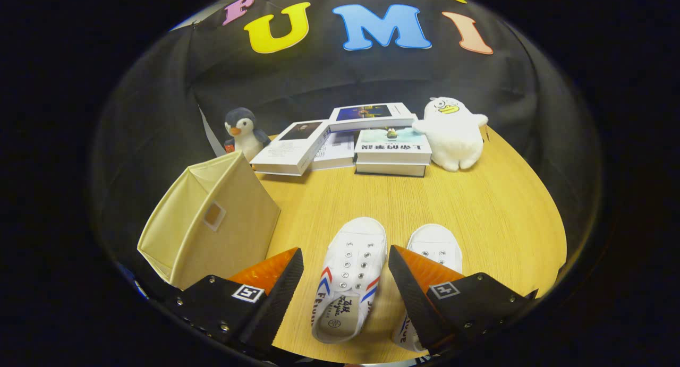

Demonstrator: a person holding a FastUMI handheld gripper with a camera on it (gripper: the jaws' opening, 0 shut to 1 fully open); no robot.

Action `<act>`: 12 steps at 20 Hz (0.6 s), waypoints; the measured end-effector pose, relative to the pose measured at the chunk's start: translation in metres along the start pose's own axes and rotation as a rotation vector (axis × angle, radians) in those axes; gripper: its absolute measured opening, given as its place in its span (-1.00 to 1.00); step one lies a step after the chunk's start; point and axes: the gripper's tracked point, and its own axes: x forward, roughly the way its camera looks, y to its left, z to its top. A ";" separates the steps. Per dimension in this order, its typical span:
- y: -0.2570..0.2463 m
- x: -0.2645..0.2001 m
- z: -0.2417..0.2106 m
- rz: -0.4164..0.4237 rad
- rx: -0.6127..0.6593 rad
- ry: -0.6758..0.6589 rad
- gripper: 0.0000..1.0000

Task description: Open the storage box then place both shoes into the box .Put the left shoe in first, then the right shoe, with the right side of both shoes facing outward in a uniform manner.

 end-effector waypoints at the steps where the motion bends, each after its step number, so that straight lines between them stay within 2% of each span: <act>1: -0.006 0.003 -0.007 -0.006 0.002 0.019 0.96; 6: -0.015 0.016 -0.034 -0.002 0.039 0.089 0.93; 8: -0.019 0.024 -0.043 -0.013 0.040 0.114 0.79; 11: -0.022 0.034 -0.055 -0.023 0.057 0.147 0.76; 12: -0.023 0.037 -0.056 -0.019 0.075 0.157 0.64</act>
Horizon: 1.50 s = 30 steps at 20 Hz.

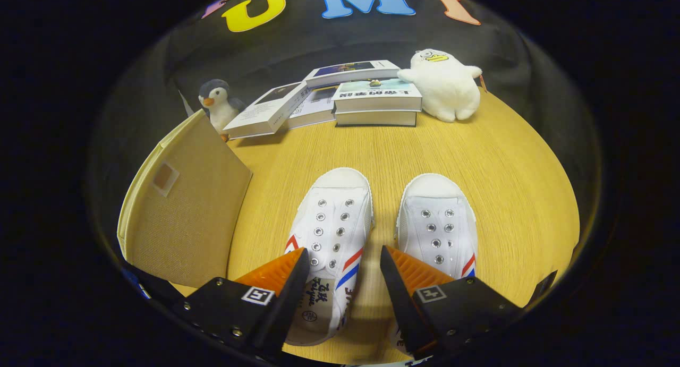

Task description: Open the storage box then place both shoes into the box .Put the left shoe in first, then the right shoe, with the right side of both shoes facing outward in a uniform manner.

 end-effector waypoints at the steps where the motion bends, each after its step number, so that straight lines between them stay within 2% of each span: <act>1: 0.001 0.003 -0.002 0.004 0.018 0.009 0.55; 4: 0.005 0.009 -0.004 0.036 0.050 0.024 0.55; 5: 0.007 0.008 -0.006 0.045 0.075 0.029 0.36; 6: 0.007 0.009 -0.006 0.053 0.099 0.033 0.28; 7: 0.010 0.010 -0.007 0.072 0.132 0.033 0.29; 10: 0.009 0.007 -0.009 0.069 0.199 0.038 -0.09; 11: -0.003 0.008 -0.009 0.024 0.198 0.016 -0.13; 13: 0.002 0.008 -0.010 0.022 0.253 0.034 -0.75; 15: 0.002 0.002 -0.006 0.008 0.268 0.017 -0.75; 16: 0.003 -0.005 -0.007 0.000 0.256 0.022 -0.98; 18: 0.004 -0.006 -0.006 -0.002 0.260 0.027 -0.99; 22: 0.026 -0.027 0.021 0.074 0.306 -0.007 -0.99; 30: 0.087 -0.081 0.089 0.184 0.270 -0.086 -0.99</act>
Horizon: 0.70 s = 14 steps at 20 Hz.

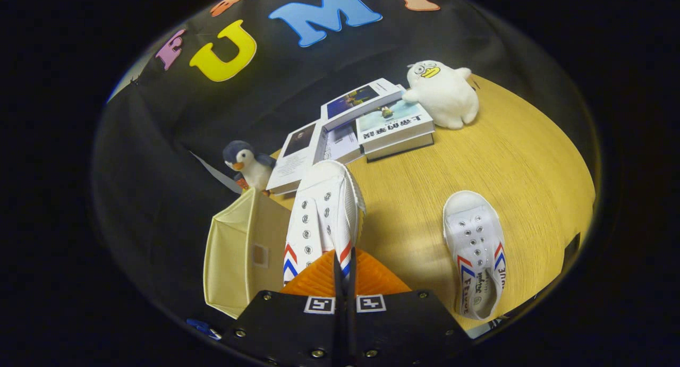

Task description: Open the storage box then place both shoes into the box .Put the left shoe in first, then the right shoe, with the right side of both shoes facing outward in a uniform manner.

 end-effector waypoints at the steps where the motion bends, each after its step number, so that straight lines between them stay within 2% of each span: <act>1: 0.011 -0.002 0.004 0.013 -0.002 -0.005 -0.99; 8: 0.086 -0.001 0.018 0.073 -0.089 -0.020 -0.99; 14: 0.133 0.026 -0.011 0.103 -0.154 0.041 -0.99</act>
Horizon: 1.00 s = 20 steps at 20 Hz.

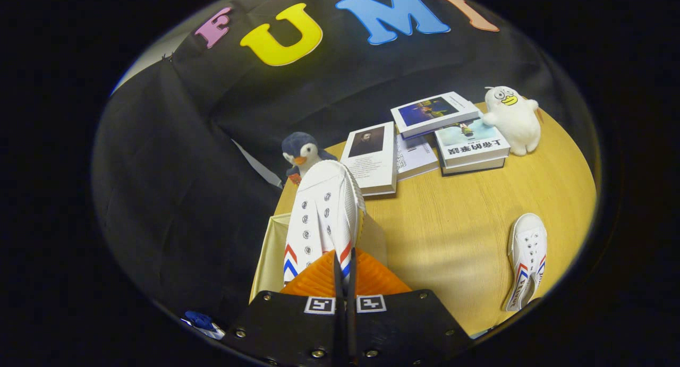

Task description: Open the storage box then place both shoes into the box .Put the left shoe in first, then the right shoe, with the right side of both shoes facing outward in a uniform manner.

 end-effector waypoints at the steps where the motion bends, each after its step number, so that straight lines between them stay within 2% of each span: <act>1: 0.006 0.005 -0.006 0.001 -0.011 0.014 -0.99; 13: 0.052 0.062 -0.057 -0.036 -0.045 0.093 -0.99; 20: 0.066 0.070 -0.081 -0.054 -0.070 0.093 -0.99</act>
